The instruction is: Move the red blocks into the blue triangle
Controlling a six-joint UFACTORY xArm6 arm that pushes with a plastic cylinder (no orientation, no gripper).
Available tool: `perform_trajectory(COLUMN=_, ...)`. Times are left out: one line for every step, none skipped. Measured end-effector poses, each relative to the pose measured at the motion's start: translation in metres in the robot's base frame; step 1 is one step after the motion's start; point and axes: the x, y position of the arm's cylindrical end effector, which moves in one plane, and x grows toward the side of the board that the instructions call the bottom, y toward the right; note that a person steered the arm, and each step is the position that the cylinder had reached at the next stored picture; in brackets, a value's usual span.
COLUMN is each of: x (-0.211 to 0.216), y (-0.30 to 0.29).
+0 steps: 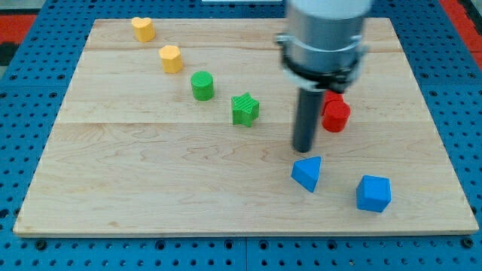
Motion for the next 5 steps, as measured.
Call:
perform_trajectory(x=0.000, y=0.085)
perform_trajectory(x=-0.048, y=0.143)
perform_trajectory(x=-0.113, y=0.122)
perform_trajectory(x=-0.132, y=0.044)
perform_trajectory(x=-0.134, y=-0.008)
